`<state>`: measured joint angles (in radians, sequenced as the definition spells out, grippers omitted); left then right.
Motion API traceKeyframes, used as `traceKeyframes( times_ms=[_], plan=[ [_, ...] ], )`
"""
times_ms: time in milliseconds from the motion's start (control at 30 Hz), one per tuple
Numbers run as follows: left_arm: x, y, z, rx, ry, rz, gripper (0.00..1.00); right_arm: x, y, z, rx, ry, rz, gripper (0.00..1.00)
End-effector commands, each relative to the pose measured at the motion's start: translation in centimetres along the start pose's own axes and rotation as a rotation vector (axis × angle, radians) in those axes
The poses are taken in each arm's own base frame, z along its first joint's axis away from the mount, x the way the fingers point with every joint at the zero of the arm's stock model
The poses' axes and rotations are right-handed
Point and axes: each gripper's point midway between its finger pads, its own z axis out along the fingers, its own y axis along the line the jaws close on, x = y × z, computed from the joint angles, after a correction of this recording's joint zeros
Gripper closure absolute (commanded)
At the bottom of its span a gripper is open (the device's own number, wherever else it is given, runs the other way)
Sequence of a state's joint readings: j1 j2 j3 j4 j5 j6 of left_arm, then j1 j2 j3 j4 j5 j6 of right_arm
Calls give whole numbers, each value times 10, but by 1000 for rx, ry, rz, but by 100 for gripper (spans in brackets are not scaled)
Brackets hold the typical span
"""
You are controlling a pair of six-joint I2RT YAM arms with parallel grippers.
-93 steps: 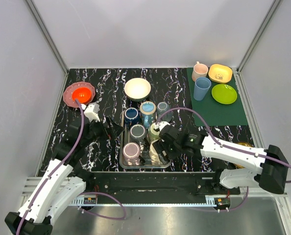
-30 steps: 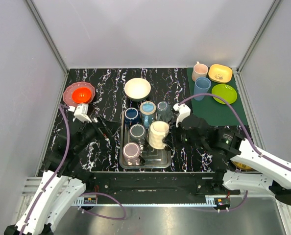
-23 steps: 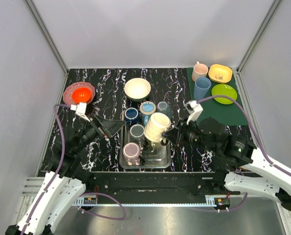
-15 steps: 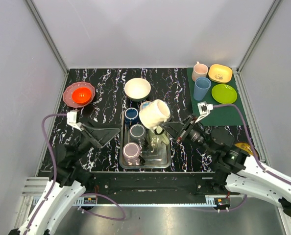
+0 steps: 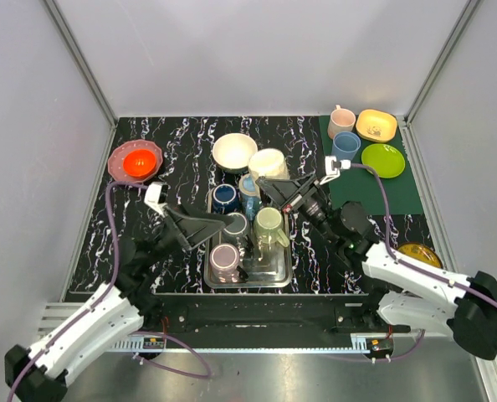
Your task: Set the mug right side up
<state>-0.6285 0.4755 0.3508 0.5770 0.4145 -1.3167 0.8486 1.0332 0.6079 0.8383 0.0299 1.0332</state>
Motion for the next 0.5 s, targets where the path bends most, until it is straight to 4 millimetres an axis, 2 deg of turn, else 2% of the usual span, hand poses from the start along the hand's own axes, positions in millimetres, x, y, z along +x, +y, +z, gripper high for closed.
traceKeyframes(
  times_ms=[0,33,67,167,200,333,367,400,433,467],
  plan=[
    [-14,-21,19,112,-45,76,7,-29,80,7,-303,-66,51,100],
    [-16,-24,24,119,-41,80,9,-28,79,8,-302,-56,49,100],
    [-16,-16,30,102,-35,84,9,-30,77,10,-296,-57,51,100],
    [-16,-15,39,118,-16,89,10,-30,69,12,-274,-37,46,100],
    [-16,-14,40,122,-16,83,10,-35,68,12,-269,-41,38,100],
    [-16,-11,44,109,-6,107,10,-32,67,11,-245,1,2,100],
    [-15,-7,43,83,1,109,10,-29,62,14,-197,32,-40,100],
    [-15,-6,42,68,4,145,10,-30,68,10,-192,46,-74,100],
    [-13,5,42,-4,27,145,10,-22,61,10,-124,111,-103,100],
    [-14,2,38,-28,27,170,10,-20,56,8,-96,140,-198,100]
  ],
)
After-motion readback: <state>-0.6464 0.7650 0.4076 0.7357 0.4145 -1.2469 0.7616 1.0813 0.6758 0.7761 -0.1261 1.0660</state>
